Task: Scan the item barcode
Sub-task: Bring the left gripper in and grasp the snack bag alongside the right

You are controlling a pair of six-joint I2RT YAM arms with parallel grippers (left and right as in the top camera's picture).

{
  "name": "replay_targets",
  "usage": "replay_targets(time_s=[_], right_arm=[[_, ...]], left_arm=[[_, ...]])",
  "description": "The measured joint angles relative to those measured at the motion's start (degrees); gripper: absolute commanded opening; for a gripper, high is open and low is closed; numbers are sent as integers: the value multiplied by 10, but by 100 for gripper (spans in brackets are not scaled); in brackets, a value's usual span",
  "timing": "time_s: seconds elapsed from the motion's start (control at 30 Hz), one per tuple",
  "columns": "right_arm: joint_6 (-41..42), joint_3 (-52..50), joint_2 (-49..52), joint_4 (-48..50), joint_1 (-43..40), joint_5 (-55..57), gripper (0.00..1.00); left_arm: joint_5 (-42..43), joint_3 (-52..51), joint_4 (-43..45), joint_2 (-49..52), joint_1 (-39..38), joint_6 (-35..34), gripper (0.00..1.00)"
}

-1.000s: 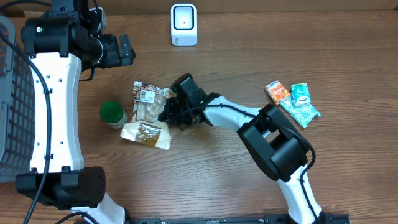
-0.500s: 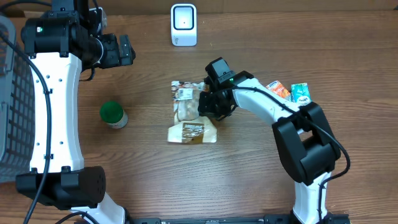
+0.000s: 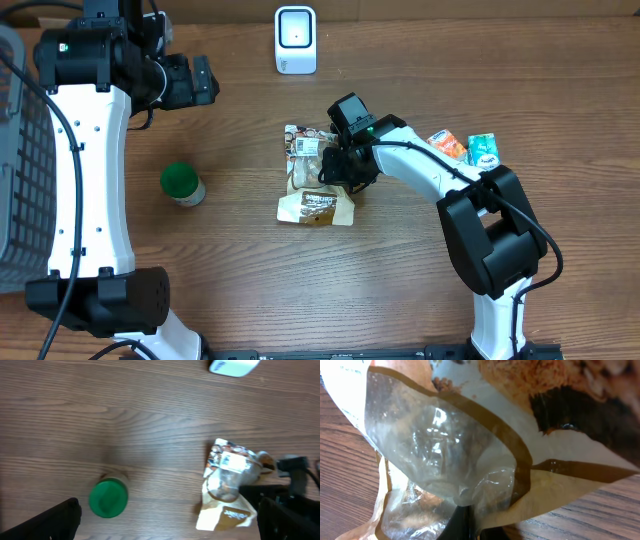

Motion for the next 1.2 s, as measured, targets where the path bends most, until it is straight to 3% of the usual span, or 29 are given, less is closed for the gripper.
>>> replay_targets(time_s=[0.03, 0.07, 0.1, 0.27, 0.37, 0.47, 0.77, 1.07, 1.2], right_arm=[[0, 0, 0, 1, 0, 0, 8], [-2, 0, 0, 2, 0, 3, 8], [-2, 0, 0, 5, 0, 4, 8], [4, 0, 0, 37, -8, -33, 8], [-5, 0, 0, 56, -33, -97, 30], [-21, 0, 0, 67, -53, -140, 41], [-33, 0, 0, 64, -76, -187, 42], [-36, -5, 0, 54, -76, -182, 42], [-36, -5, 0, 49, -76, -171, 43]], left_arm=[[7, 0, 0, 0, 0, 0, 70], [18, 0, -1, 0, 0, 0, 22], [29, 0, 0, 0, 0, -1, 4], [100, -49, 71, 0, -10, 0, 4], [143, -142, 139, 0, -35, -2, 4], [189, -249, 237, -1, -56, -2, 4], [253, -509, 508, 2, -101, -78, 4], [256, -545, 548, 73, -113, -103, 4], [222, -539, 504, 75, -114, -54, 4]])
